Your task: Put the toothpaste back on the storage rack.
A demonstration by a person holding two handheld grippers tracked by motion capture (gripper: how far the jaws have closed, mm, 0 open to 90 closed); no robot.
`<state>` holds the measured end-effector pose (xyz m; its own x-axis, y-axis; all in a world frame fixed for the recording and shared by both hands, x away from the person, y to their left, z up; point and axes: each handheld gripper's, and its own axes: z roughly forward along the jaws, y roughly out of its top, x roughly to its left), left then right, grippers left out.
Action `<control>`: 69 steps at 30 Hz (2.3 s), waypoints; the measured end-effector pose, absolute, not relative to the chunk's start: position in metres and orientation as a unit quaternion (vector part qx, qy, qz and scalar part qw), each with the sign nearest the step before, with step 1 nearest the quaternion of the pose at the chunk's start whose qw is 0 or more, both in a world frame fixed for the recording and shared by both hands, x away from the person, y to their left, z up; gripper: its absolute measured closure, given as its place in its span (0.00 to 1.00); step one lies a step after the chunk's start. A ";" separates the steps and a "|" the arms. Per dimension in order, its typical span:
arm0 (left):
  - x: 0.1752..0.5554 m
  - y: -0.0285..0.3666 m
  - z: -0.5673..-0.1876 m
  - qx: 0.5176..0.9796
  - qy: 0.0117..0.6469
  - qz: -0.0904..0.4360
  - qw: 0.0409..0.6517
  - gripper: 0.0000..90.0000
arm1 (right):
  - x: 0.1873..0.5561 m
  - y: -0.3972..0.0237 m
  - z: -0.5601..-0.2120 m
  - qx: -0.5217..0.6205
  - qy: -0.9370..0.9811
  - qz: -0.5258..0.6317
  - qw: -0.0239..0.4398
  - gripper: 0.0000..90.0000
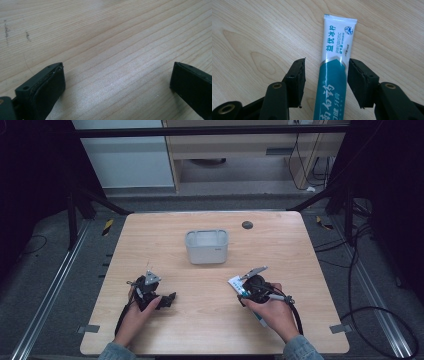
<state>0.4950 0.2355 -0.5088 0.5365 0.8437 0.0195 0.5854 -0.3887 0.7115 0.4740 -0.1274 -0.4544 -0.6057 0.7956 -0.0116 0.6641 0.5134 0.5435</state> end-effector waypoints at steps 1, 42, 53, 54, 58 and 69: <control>0.495 0.236 -0.509 0.810 0.441 0.194 0.334 0.00 | 0.476 -0.126 -0.454 0.424 0.861 0.248 0.129 0.54; 0.495 0.235 -0.509 0.810 0.441 0.194 0.334 0.00 | 0.501 -0.118 -0.475 0.461 0.860 0.192 0.107 0.64; 0.495 0.235 -0.509 0.810 0.442 0.193 0.335 0.00 | 0.501 -0.114 -0.472 0.447 0.869 0.172 0.125 0.77; 0.495 0.235 -0.509 0.810 0.442 0.193 0.335 0.00 | 0.501 -0.113 -0.471 0.448 0.869 0.171 0.124 0.78; 0.495 0.235 -0.509 0.810 0.441 0.194 0.335 0.00 | 0.502 -0.116 -0.468 0.448 0.869 0.174 0.118 0.85; 0.495 0.235 -0.509 0.810 0.441 0.193 0.335 0.00 | 0.501 -0.132 -0.458 0.468 0.848 0.233 0.094 0.87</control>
